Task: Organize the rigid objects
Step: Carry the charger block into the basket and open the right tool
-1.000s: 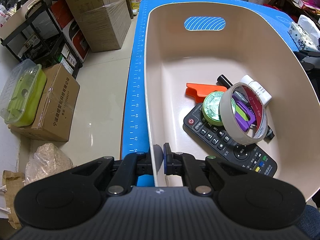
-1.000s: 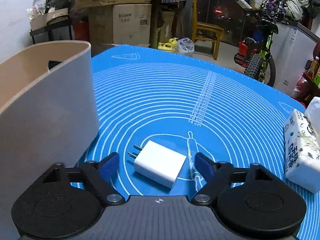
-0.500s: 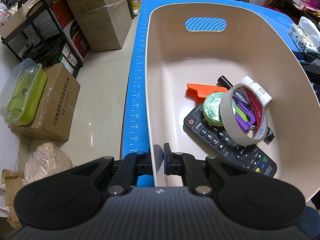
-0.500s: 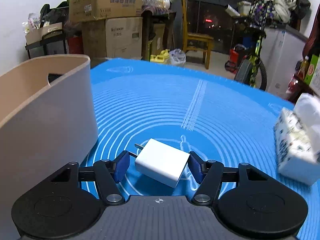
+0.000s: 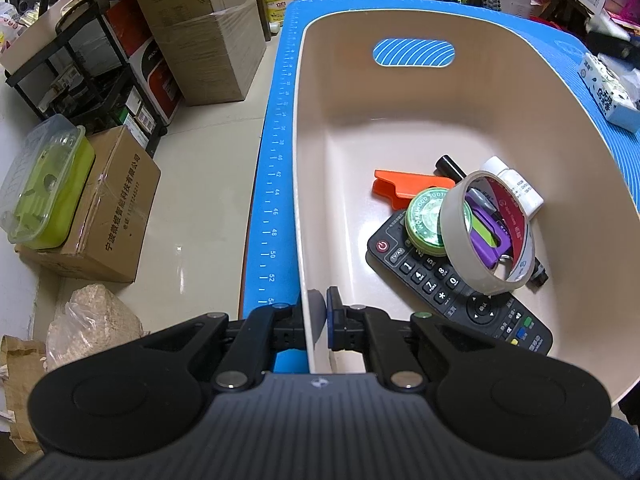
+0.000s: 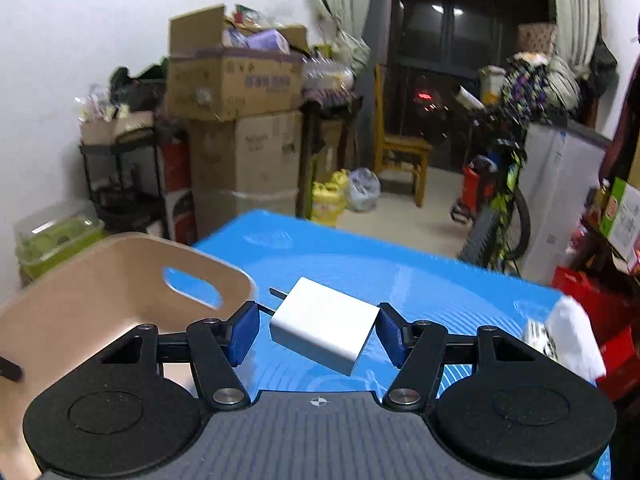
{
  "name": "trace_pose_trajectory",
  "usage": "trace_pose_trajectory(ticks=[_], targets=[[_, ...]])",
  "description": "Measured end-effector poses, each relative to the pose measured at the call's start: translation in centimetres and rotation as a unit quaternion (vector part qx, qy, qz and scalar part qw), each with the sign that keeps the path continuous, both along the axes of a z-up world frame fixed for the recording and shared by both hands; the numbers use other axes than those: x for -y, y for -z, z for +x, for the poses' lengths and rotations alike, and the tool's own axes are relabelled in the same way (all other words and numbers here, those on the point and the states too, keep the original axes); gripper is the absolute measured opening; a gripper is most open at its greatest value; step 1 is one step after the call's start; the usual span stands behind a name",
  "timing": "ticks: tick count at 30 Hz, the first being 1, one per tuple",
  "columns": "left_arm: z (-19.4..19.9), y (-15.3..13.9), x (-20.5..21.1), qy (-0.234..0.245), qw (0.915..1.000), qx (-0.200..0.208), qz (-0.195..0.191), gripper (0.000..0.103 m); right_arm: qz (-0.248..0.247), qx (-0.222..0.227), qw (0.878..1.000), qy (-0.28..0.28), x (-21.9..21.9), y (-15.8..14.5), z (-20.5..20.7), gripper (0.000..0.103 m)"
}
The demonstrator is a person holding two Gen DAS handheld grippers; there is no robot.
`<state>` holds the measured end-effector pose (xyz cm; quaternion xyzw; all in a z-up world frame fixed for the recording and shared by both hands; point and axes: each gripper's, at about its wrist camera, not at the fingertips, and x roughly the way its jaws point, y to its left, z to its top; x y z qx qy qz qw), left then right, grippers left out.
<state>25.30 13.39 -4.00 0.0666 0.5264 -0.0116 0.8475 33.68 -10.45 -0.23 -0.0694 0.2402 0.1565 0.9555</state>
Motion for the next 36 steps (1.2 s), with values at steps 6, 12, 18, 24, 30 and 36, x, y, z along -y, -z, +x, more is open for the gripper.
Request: trace_pose_trajectory(ticks=[6,12,18,24,30,36], targets=[[-0.3,0.0,-0.1,-0.006,1.0000,0.003,-0.005,0.008,-0.001,-0.014,0.999,-0.052,-4.0,-2.2,-1.9,0.067],[-0.4,0.1,-0.1,-0.006,1.0000,0.005,-0.004,0.008,-0.025,-0.049,0.994,-0.098,-8.6,-0.8,-3.8,0.067],[-0.4,0.1,0.0,-0.007,0.9999,0.009,-0.002,0.008,-0.055,-0.101,0.985,-0.127,-11.9,1.7,-4.4,0.067],[-0.7,0.0,-0.1,-0.008,0.9999,0.012,-0.003,0.008,-0.106,-0.143,0.974,-0.144,-14.2,4.1,-4.8,0.067],[-0.9,0.1,0.0,-0.013,0.9998,0.016,-0.001,0.008,-0.133,-0.161,0.968,-0.141,-14.6,4.5,-4.8,0.070],[-1.6,-0.4,0.2,-0.017,0.9997,0.018,-0.001,0.023,-0.107,-0.146,0.974,-0.137,-13.5,2.8,-5.6,0.077]])
